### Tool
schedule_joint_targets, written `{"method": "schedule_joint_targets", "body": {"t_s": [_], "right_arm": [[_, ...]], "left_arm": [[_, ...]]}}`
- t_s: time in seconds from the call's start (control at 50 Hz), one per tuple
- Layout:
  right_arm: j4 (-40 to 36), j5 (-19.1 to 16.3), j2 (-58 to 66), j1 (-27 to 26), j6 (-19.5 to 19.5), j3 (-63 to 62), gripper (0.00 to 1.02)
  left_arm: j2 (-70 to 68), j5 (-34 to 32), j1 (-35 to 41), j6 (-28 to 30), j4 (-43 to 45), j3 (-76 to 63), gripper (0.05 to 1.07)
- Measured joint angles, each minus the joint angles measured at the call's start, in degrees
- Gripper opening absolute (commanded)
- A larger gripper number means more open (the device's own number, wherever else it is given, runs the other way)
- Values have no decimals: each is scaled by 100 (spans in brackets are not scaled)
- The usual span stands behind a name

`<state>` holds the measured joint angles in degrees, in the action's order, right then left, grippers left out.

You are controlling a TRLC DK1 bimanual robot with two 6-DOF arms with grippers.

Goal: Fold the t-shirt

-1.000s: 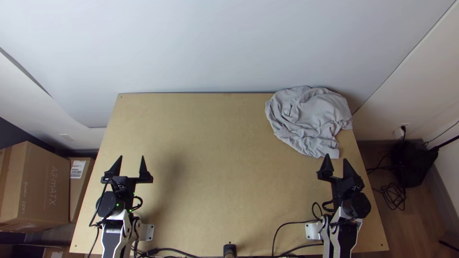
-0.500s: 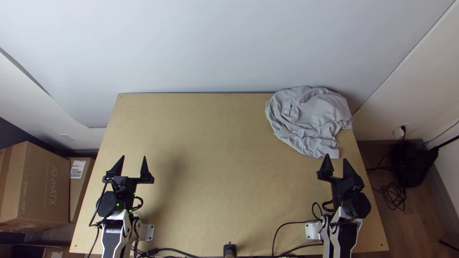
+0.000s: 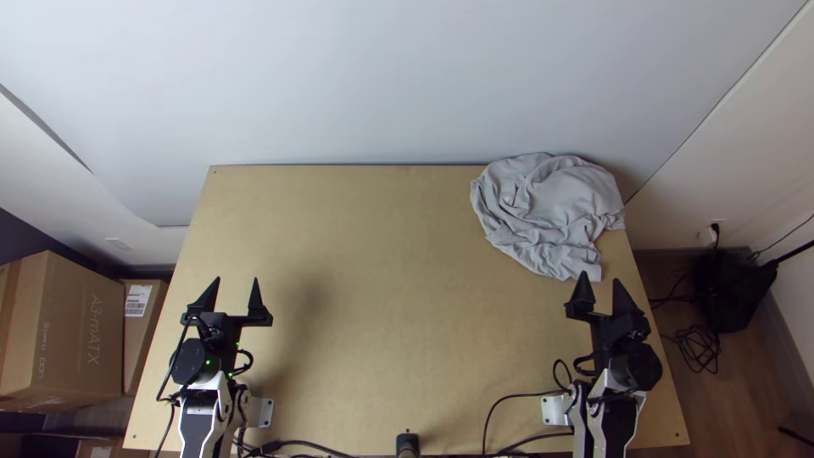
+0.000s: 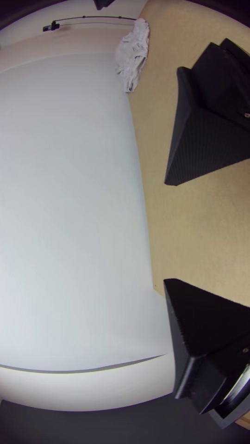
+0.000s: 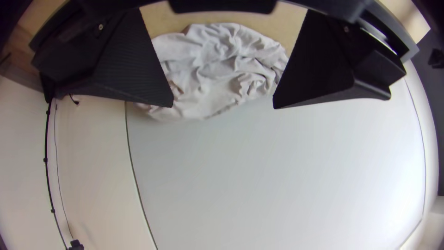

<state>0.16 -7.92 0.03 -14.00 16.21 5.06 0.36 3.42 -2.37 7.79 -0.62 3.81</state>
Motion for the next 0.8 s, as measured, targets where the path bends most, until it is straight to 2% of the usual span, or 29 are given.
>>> {"method": "schedule_joint_targets", "body": {"t_s": [0.14,0.3,0.36,0.5,0.64,0.72,0.8], "right_arm": [[87,-55,341,13,-168,485,99],[-107,-114,1427,297,-531,1246,99],[-402,-157,1797,446,-673,1547,99],[-1620,-190,2931,804,-1071,2559,99],[-2929,-197,4238,901,-1303,3523,99],[-3407,-190,4806,927,-1421,3834,99],[-3565,-181,5010,988,-1565,3888,99]], "left_arm": [[118,-2,17,-2,59,236,102],[1169,-2,17,-28,114,1005,102],[1648,-2,17,-57,-96,1469,102],[2796,-55,28,-297,-979,2835,102],[3442,-179,142,-667,-1989,3862,102],[3821,-348,238,-855,-2662,4374,102],[4166,-546,295,-973,-3298,4754,102]]}}
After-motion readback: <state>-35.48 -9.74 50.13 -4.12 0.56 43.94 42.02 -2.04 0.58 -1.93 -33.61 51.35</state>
